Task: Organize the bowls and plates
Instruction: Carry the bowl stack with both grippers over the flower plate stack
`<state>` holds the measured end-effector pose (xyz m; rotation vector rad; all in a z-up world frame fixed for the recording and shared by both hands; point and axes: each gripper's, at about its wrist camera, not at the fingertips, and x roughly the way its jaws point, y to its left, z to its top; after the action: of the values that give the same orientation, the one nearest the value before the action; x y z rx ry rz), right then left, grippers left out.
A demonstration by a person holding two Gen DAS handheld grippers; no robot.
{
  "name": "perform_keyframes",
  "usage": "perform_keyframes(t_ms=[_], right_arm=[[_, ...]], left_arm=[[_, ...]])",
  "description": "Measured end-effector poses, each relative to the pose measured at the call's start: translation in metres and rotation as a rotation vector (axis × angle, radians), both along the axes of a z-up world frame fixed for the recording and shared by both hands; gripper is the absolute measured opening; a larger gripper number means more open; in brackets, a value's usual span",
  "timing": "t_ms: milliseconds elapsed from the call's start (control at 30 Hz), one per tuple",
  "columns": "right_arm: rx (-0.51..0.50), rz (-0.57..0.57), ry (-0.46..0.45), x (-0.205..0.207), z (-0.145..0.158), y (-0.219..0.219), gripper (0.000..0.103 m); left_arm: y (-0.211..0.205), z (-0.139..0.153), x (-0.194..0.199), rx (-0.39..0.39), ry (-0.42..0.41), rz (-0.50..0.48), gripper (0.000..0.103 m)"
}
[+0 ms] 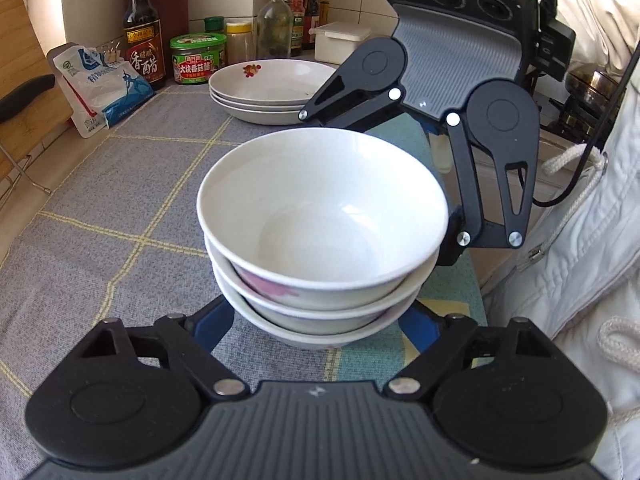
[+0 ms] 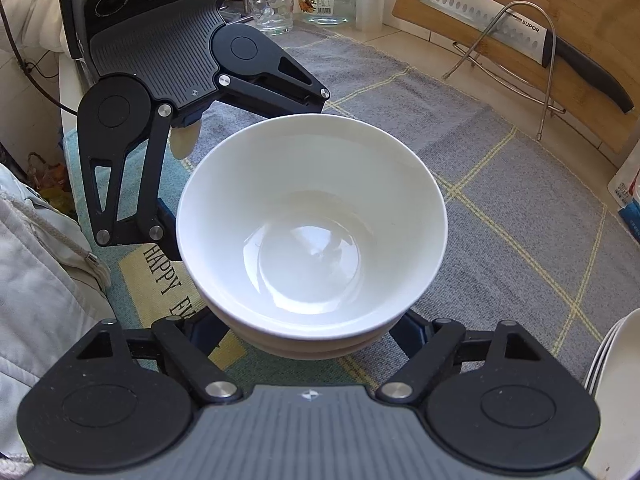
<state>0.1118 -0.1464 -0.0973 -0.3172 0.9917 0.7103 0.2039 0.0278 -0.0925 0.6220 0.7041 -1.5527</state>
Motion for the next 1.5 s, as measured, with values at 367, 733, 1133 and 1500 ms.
perform_keyframes(t_ms=[367, 733, 1133, 1500], right_arm=[[-0.004, 0.002, -0.005, 0.002, 0.0, 0.001, 0.087], [0.006, 0.083, -0.023, 0.005, 0.018, -0.029, 0.087], [-0.017, 0.158, -0.072, 0.004, 0.044, -0.114, 0.087], [-0.058, 0.107, -0.129, 0.003, 0.055, -0.196, 0.087]], left_arm=[[0.001, 0.004, -0.005, 0.005, -0.013, 0.028, 0.085], [-0.019, 0.022, -0.02, 0.007, -0.045, 0.12, 0.085], [-0.095, 0.045, -0.041, -0.038, -0.069, 0.215, 0.085], [-0.178, 0.053, -0.035, -0.077, -0.126, 0.18, 0.085]])
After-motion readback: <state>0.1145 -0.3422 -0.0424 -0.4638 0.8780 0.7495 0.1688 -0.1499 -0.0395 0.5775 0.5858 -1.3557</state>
